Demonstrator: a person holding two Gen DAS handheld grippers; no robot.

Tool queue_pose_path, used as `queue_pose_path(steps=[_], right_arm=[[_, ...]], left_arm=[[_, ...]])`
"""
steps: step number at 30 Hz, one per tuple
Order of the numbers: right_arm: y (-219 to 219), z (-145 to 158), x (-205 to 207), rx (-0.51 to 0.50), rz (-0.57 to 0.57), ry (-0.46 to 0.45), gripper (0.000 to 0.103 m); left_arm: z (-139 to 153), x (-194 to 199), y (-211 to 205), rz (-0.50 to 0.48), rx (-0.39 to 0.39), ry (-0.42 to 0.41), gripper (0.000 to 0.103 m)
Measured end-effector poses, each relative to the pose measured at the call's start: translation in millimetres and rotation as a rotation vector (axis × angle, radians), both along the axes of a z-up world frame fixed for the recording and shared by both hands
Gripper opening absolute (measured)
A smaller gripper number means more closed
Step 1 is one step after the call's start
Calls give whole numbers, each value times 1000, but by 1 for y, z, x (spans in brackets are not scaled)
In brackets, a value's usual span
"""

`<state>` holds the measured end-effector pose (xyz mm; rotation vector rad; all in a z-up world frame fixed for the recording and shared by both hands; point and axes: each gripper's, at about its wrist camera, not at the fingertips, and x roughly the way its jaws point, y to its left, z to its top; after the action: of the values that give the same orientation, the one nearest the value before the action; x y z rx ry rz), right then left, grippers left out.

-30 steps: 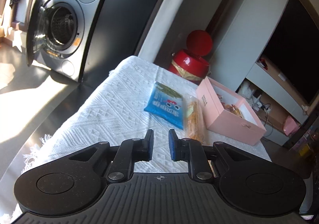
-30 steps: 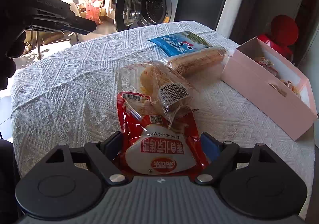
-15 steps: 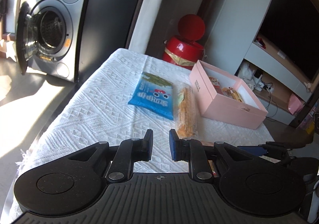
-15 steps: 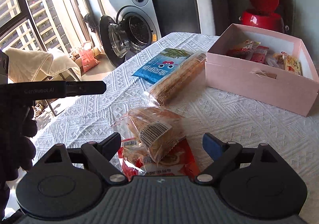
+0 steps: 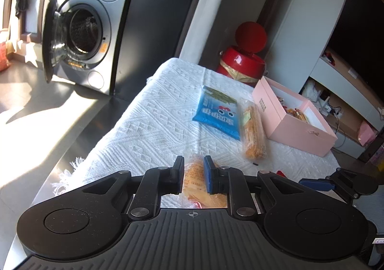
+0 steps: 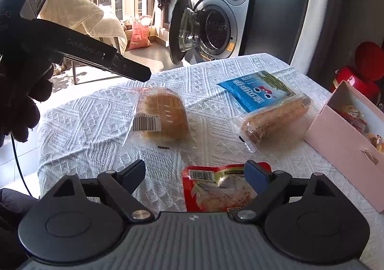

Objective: Organize snacks

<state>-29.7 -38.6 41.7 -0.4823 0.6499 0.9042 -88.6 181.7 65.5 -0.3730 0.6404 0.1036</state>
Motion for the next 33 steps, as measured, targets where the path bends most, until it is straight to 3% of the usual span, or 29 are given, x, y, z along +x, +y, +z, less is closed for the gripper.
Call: queue_pose_path(steps=[3, 8, 12, 16, 18, 22, 28, 33], right_arm=[[-25, -13, 16, -47, -98, -9, 90], [-62, -21, 44, 17, -286, -17, 96], [-86, -27, 67, 99, -394, 84, 97], [-91, -28, 70, 114, -424, 90, 97], [-88, -29, 69, 108, -423, 83, 97], [-86, -30, 67, 108, -424, 82, 98], [-87, -30, 68, 108, -424, 82, 98], [-86, -30, 68, 107, -425, 81, 98]], left_arm=[[3, -4, -4, 26, -27, 25, 20], [0, 0, -6, 72, -124, 56, 21], [-6, 20, -23, 61, -21, 80, 22], [-11, 37, -42, 34, 213, 115, 34], [-12, 38, -41, 49, 246, 120, 36], [-4, 34, -29, 65, 106, 94, 35], [10, 16, -28, 58, -6, 118, 35], [-1, 17, -24, 79, -91, 149, 34]])
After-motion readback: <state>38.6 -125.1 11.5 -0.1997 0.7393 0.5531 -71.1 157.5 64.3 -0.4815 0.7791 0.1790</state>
